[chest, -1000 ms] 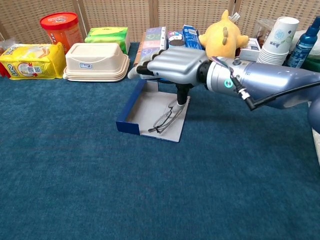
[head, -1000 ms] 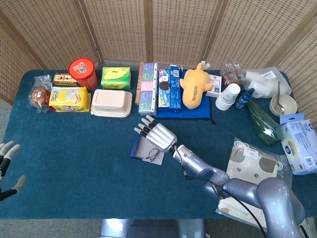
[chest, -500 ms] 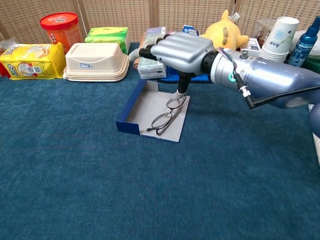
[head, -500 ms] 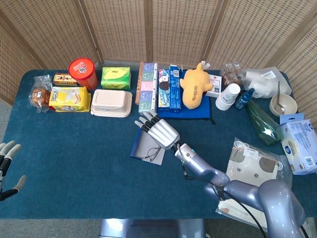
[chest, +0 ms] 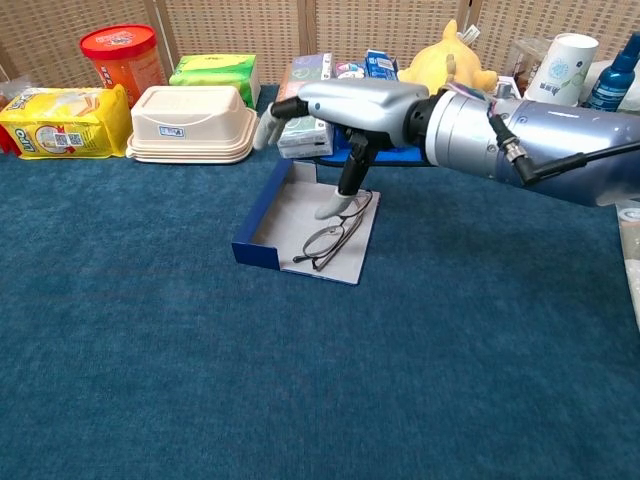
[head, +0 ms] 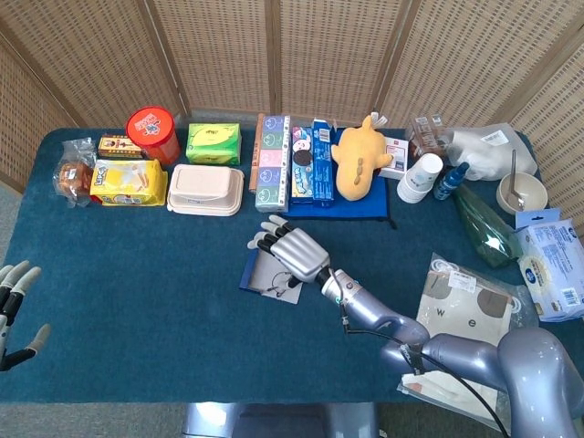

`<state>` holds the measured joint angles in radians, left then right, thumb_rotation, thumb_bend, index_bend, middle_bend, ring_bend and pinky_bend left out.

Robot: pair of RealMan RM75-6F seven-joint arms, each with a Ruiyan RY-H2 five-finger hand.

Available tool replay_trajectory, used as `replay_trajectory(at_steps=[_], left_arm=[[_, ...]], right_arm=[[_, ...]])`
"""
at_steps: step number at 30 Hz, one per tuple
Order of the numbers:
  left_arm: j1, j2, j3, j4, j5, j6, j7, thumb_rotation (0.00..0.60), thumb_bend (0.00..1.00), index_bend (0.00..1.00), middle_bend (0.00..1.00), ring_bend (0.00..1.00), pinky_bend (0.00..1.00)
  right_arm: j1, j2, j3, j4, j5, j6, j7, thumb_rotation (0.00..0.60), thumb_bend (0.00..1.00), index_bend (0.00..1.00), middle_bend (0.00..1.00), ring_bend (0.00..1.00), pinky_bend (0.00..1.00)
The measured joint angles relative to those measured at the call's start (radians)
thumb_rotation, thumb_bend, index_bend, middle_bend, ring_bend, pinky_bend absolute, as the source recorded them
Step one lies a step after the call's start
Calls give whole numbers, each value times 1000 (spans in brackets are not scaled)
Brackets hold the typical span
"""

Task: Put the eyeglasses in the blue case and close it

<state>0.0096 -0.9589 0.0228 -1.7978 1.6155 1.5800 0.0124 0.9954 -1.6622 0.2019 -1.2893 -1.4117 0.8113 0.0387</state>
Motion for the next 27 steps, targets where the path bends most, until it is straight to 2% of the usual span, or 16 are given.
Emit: replay_trajectory(at_steps=[6,19,27], left_arm=[[2,1,1,7,-8,-3,-4,600,308,57,62,0,0],[6,-2,5,21,-11,-4,-15,600,307,56,62,0,0],[8,-6,6,30,-10,-2,-21,600,307,56,62,0,0]], right_arm=[[34,-1,3,-22,46,-84,22,479,33,238,241,131,61],[96,-37,33,-28,97,-139,-37,441,26,236,241,119,64],[156,-58,51,5,164,-216,-92,422,26,237,241,117,65]])
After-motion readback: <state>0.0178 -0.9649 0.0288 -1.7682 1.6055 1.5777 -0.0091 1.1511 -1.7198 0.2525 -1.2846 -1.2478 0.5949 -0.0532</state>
